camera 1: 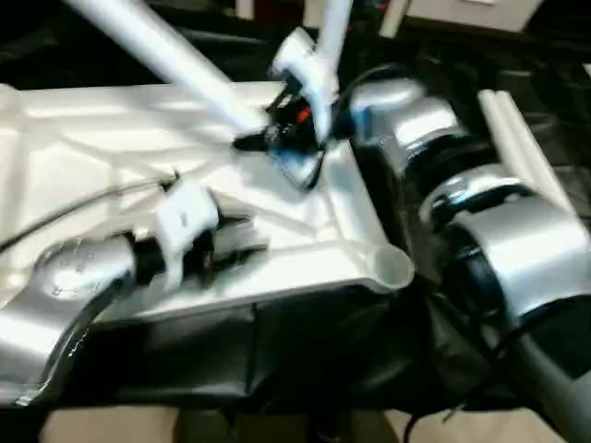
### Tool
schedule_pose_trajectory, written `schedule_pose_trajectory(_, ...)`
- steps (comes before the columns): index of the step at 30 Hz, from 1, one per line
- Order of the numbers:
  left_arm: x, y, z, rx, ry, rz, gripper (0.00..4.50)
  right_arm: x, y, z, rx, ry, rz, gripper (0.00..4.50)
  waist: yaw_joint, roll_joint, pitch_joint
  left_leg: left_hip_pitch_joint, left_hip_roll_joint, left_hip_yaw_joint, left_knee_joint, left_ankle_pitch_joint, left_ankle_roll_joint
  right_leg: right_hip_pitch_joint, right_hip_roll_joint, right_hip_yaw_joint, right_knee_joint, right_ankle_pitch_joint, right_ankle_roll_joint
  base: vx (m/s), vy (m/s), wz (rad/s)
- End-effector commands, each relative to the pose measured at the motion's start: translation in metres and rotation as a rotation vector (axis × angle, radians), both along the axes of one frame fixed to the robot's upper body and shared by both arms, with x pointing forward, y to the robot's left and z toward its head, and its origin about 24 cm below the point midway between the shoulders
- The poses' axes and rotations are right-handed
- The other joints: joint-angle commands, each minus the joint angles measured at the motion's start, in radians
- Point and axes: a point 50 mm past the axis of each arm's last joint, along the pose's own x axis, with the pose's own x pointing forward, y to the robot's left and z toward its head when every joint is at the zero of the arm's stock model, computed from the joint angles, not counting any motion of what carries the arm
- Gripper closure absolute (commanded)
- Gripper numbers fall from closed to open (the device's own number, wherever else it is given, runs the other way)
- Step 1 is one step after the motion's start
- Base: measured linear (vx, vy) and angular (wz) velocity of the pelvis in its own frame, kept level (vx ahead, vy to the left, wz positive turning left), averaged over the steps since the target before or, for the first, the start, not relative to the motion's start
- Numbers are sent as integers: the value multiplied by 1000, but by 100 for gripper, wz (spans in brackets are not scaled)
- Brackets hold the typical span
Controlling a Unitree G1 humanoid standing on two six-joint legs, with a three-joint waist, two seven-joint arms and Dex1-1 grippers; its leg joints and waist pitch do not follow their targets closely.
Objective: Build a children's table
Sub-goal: Insert table leg to table base
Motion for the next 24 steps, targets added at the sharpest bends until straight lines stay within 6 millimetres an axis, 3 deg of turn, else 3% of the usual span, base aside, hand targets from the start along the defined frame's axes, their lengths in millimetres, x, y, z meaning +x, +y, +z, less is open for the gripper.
schedule_pose_trajectory(1,10,4,16,-79,-78,69,220,2,-11,23,110,-86,-14,260,4,57,-156,45,18,-4,-44,4,80,74,-42,39,-18,311,-410,0,0,0)
schedule_pose_trajectory(2,10,4,16,-79,-78,69,220,2,-11,23,110,-86,-14,260,6,54,-156,36,17,-7,-44,2,88,80,-46,40,-16,305,-409,0,0,0)
schedule_pose_trajectory(3,14,2,22,-120,-99,76,220,2,-18,26,149,-98,-30,260,7,65,-155,31,20,-12,-43,-18,97,81,-53,39,-18,259,-402,0,0,0)
schedule_pose_trajectory(4,18,-1,28,-167,-119,78,220,3,-26,28,181,-122,-51,260,7,72,-152,31,19,-11,-45,-31,97,79,-51,39,-24,238,-397,0,0,0)
schedule_pose_trajectory(5,21,-5,34,-210,-133,81,220,3,-33,29,215,-136,-65,261,12,67,-161,38,22,-10,-40,-29,100,78,-53,41,-23,239,-399,0,0,0)
schedule_pose_trajectory(6,26,-9,41,-277,-146,94,220,3,-41,29,254,-168,-90,261,14,80,-160,29,19,-11,-39,-24,108,79,-50,40,-23,236,-395,0,0,0)
schedule_pose_trajectory(8,30,-12,48,-339,-153,109,220,0,-48,29,283,-203,-113,261,24,78,-164,29,20,-11,-39,-28,112,80,-50,41,-27,235,-379,0,0,0)
schedule_pose_trajectory(9,34,-15,54,-402,-152,128,192,-4,-54,28,321,-228,-125,261,24,78,-169,26,19,-14,-38,-40,113,81,-50,38,-27,202,-377,0,0,0)
schedule_pose_trajectory(10,40,-19,63,-499,-160,152,184,-22,-66,26,420,-253,-136,261,28,89,-164,25,18,-14,-40,-53,111,80,-50,38,-32,180,-366,0,0,0)
schedule_pose_trajectory(11,41,-20,65,-519,-161,156,184,-28,-69,25,445,-253,-137,261,39,87,-168,36,20,-14,-40,-55,103,80,-48,43,-36,204,-336,0,0,0)
schedule_pose_trajectory(12,43,-20,66,-526,-164,165,182,-33,-71,24,458,-253,-137,261,35,84,-173,33,19,-18,-40,-48,105,81,-44,41,-32,212,-336,0,0,0)
schedule_pose_trajectory(13,45,-20,67,-535,-172,183,172,-40,-75,22,476,-255,-138,261,36,77,-177,27,12,-18,-41,-35,110,85,-44,38,-38,176,-309,0,0,0)
schedule_pose_trajectory(14,52,-19,70,-545,-185,247,159,-54,-82,17,499,-253,-135,261,35,84,-176,26,12,-20,-41,-47,109,83,-46,38,-40,145,-307,0,0,0)
schedule_pose_trajectory(15,56,-18,71,-550,-188,278,143,-60,-84,14,504,-248,-133,261,38,89,-173,27,10,-19,-43,-67,98,82,-45,40,-49,90,-281,0,0,0)
schedule_pose_trajectory(17,61,-18,73,-550,-196,311,132,-67,-85,12,515,-240,-128,261,32,86,-170,25,10,-21,-49,-99,82,80,-45,37,-58,16,-264,0,0,0)
schedule_pose_trajectory(18,66,-20,80,-581,-195,345,132,-76,-85,6,510,-229,-120,261,31,91,-169,28,11,-22,-49,-119,65,76,-49,37,-60,-29,-258,0,0,0)
schedule_pose_trajectory(19,71,-22,86,-601,-192,365,128,-82,-85,1,501,-219,-116,261,35,96,-165,38,11,-16,-50,-143,51,67,-45,40,-74,-63,-238,0,0,0)
schedule_pose_trajectory(20,75,-26,96,-617,-199,385,125,-92,-85,-5,485,-197,-125,261,35,102,-166,39,12,-20,-49,-148,44,66,-46,39,-69,-61,-241,0,0,0)
schedule_pose_trajectory(21,75,-32,101,-626,-198,352,125,-94,-86,-8,465,-191,-132,261,36,94,-168,33,9,-23,-51,-143,41,73,-45,37,-70,-63,-233,0,0,0)
schedule_pose_trajectory(24,72,-48,111,-619,-203,271,125,-102,-87,-15,419,-165,-148,261,32,87,-165,24,5,-23,-52,-138,36,73,-48,38,-76,-98,-230,0,0,0)
